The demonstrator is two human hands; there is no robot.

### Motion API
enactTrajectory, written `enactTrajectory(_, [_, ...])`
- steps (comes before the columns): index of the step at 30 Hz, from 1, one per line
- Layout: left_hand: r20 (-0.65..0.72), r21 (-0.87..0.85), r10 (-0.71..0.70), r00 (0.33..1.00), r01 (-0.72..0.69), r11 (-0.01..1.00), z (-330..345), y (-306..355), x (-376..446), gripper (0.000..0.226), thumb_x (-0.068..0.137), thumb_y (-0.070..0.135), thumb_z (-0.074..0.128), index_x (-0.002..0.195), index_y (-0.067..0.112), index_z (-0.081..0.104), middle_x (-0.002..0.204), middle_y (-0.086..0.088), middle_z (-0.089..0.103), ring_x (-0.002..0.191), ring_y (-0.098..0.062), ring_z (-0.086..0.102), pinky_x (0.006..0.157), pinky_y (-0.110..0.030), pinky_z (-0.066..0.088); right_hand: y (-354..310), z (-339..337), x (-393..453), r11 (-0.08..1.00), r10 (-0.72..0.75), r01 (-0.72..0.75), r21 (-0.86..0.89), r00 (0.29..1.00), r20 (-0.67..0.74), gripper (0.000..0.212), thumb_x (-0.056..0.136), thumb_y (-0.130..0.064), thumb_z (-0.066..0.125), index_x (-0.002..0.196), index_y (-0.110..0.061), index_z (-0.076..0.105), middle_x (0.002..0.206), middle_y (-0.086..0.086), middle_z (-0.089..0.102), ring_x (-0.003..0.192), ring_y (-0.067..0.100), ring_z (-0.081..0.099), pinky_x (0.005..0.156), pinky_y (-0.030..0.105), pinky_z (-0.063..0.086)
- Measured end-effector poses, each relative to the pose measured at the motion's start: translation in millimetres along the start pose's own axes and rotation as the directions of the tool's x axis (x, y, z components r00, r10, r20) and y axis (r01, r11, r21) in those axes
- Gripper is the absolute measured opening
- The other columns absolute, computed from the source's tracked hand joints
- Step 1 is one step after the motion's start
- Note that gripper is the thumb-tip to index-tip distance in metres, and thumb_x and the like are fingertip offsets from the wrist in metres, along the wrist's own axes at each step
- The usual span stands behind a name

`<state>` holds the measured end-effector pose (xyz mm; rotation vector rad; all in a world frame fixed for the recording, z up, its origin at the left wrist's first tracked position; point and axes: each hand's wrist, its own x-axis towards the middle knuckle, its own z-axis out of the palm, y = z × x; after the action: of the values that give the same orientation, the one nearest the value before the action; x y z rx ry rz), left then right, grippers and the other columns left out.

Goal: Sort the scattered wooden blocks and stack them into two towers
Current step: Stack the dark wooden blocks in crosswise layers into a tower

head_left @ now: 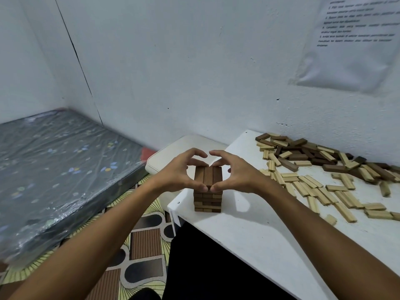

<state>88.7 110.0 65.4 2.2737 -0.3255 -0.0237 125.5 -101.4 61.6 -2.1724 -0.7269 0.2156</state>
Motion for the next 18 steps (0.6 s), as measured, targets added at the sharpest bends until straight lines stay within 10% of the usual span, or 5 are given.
enactTrajectory(18, [-0.015,-0.016,0.036,0.999,-0.036,0.999,1.2,2.9,-5.5,0.086,0.044,0.052,0.084,0.120,0.042,0.046,0.125,0.017,0.059,0.117,0.012,0.050,0.093,-0.020,0.039,-0.7,-1.6,-5.0,1.000,-0.003,0.003,-0.008,1.000,0.010,0.101,0.063,-0.032,0.086,0.148,-0.035,0.030,0.132,-0.005,0.056,0.126,0.009,0.045,0.102,0.031,0.039])
